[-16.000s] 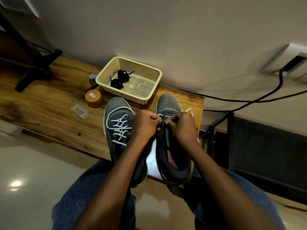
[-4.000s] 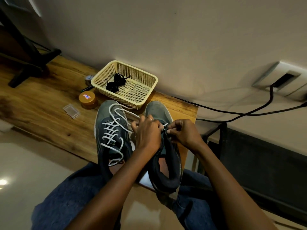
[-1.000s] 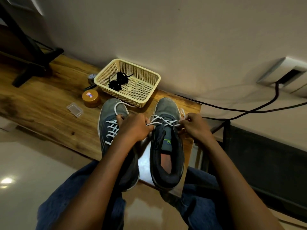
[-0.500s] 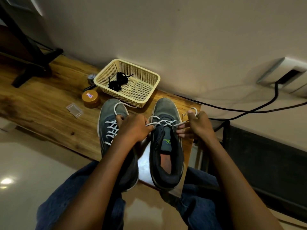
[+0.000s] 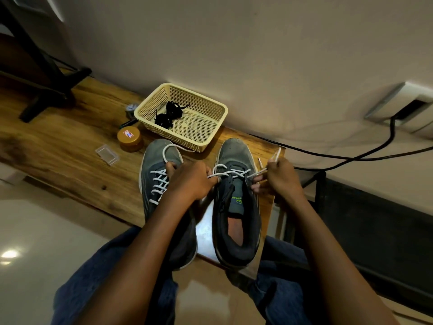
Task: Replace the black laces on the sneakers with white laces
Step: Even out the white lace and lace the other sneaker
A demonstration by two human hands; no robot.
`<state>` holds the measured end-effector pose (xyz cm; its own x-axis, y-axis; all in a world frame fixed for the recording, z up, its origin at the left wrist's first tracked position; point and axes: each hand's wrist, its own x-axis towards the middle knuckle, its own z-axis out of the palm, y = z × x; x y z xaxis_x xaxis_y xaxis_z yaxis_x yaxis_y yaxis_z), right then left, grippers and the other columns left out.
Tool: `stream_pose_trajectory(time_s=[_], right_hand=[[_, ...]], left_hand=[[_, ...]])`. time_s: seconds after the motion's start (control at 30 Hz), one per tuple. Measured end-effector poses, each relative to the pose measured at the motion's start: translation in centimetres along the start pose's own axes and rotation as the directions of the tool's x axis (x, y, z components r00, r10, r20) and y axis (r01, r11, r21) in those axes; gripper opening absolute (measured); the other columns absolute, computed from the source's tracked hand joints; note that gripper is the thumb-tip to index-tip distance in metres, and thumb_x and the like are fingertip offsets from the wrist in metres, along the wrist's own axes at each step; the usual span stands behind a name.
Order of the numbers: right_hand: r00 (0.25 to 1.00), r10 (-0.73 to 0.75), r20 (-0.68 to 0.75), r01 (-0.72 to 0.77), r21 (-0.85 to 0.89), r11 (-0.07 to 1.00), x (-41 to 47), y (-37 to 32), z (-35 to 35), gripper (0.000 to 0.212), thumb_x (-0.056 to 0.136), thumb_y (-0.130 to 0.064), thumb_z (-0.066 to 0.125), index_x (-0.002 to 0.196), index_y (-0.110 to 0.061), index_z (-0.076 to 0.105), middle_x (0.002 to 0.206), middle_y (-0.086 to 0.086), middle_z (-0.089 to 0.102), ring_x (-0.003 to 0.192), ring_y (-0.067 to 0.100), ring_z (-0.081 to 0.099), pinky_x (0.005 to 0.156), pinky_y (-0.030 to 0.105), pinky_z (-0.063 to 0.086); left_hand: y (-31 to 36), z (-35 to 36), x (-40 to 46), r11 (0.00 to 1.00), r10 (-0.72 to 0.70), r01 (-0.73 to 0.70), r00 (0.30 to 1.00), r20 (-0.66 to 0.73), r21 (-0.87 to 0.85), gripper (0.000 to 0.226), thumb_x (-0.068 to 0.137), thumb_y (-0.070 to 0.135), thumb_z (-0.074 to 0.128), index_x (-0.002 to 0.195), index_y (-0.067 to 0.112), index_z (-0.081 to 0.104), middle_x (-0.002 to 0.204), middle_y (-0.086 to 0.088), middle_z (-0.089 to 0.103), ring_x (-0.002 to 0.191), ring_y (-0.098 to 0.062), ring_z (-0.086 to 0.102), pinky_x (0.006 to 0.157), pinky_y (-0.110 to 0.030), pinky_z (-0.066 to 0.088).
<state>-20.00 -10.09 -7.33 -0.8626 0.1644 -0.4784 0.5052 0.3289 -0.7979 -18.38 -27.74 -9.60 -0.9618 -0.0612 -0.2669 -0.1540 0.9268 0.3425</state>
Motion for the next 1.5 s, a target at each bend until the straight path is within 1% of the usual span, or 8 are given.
stream_pose_trajectory(time_s=[0.23, 0.43, 0.57, 0.7, 0.87, 1.1, 1.33, 1.5], right_hand=[[0.999, 0.044, 0.029, -0.045, 0.048, 0.998, 0.0, 0.1, 0.2, 0.033, 0.105, -0.02, 0.028, 0.078, -0.01, 0.044, 0.071, 0.015, 0.056, 0.055, 0.024, 0.056, 0.047, 0.027, 0.05], [0.997, 0.082, 0.006, -0.082, 0.119, 0.989, 0.0, -0.4, 0.1, 0.02, 0.104, -0.014, 0.019, 0.1, -0.006, 0.037, 0.07, 0.019, 0.057, 0.054, 0.029, 0.058, 0.05, 0.032, 0.051], [0.994, 0.108, -0.002, -0.107, 0.138, 0.985, -0.2, -0.2, 0.0, 0.033, 0.102, -0.012, 0.017, 0.114, 0.005, 0.042, 0.072, 0.021, 0.059, 0.056, 0.029, 0.06, 0.045, 0.028, 0.052], [0.995, 0.103, -0.014, -0.1, 0.129, 0.987, -0.6, -0.4, -0.5, 0.036, 0.103, -0.015, 0.021, 0.103, 0.008, 0.048, 0.077, 0.025, 0.062, 0.048, 0.023, 0.064, 0.037, 0.023, 0.051], [0.976, 0.213, 0.054, -0.219, 0.216, 0.951, -0.3, -0.5, -0.6, 0.034, 0.101, -0.023, 0.024, 0.108, 0.003, 0.043, 0.087, 0.03, 0.064, 0.073, 0.036, 0.067, 0.061, 0.037, 0.057], [0.95, 0.264, 0.166, -0.302, 0.274, 0.913, -0.1, -0.6, -1.0, 0.019, 0.09, -0.017, 0.031, 0.078, -0.007, 0.043, 0.08, 0.028, 0.064, 0.073, 0.035, 0.064, 0.068, 0.036, 0.055], [0.927, 0.268, 0.261, -0.348, 0.333, 0.876, -0.1, -0.6, -1.7, 0.05, 0.084, -0.017, 0.028, 0.035, -0.018, 0.032, 0.086, 0.025, 0.067, 0.086, 0.038, 0.061, 0.074, 0.04, 0.05], [0.922, 0.231, 0.311, -0.335, 0.344, 0.877, -0.2, -0.6, -2.2, 0.035, 0.067, -0.019, 0.034, 0.033, -0.02, 0.03, 0.079, 0.023, 0.069, 0.084, 0.037, 0.062, 0.08, 0.043, 0.051]], left_hand=[[-0.1, 0.1, 0.0, 1.0, 0.008, -0.008, 1.0, -0.005, 0.009, 0.032, 0.092, 0.052, 0.05, 0.078, 0.027, 0.063, 0.08, 0.006, 0.059, 0.105, -0.02, 0.056, 0.1, -0.044, 0.02], [0.0, 0.0, 0.1, 1.0, 0.007, -0.007, 1.0, 0.003, 0.021, 0.041, 0.092, 0.057, 0.045, 0.082, 0.023, 0.067, 0.087, 0.002, 0.065, 0.106, -0.022, 0.056, 0.101, -0.044, 0.02], [0.0, 0.1, 0.1, 1.0, 0.01, -0.01, 1.0, 0.004, 0.019, 0.047, 0.092, 0.06, 0.042, 0.082, 0.022, 0.068, 0.086, 0.001, 0.066, 0.104, -0.022, 0.057, 0.102, -0.045, 0.021], [0.0, 0.1, 0.2, 1.0, 0.007, -0.007, 1.0, 0.01, 0.013, 0.045, 0.092, 0.059, 0.042, 0.085, 0.023, 0.068, 0.088, 0.002, 0.067, 0.105, -0.021, 0.056, 0.099, -0.045, 0.02], [0.1, -0.1, 0.1, 1.0, 0.004, -0.004, 0.999, 0.037, -0.017, 0.038, 0.091, 0.057, 0.046, 0.089, 0.026, 0.067, 0.097, 0.004, 0.068, 0.109, -0.021, 0.054, 0.102, -0.044, 0.02], [0.6, -0.5, -0.1, 0.995, 0.006, -0.001, 0.999, 0.052, -0.1, 0.037, 0.095, 0.049, 0.044, 0.088, 0.021, 0.067, 0.09, 0.004, 0.067, 0.106, -0.02, 0.056, 0.1, -0.04, 0.018], [0.4, -0.4, -0.1, 0.996, 0.002, 0.004, 0.998, 0.063, -0.085, 0.032, 0.096, 0.038, 0.043, 0.079, 0.027, 0.067, 0.088, 0.005, 0.07, 0.105, -0.019, 0.058, 0.098, -0.04, 0.018], [0.3, -0.2, 0.0, 0.997, 0.0, 0.006, 0.997, 0.077, -0.077, 0.033, 0.096, 0.038, 0.042, 0.076, 0.028, 0.067, 0.089, 0.006, 0.07, 0.107, -0.019, 0.058, 0.102, -0.042, 0.017]])
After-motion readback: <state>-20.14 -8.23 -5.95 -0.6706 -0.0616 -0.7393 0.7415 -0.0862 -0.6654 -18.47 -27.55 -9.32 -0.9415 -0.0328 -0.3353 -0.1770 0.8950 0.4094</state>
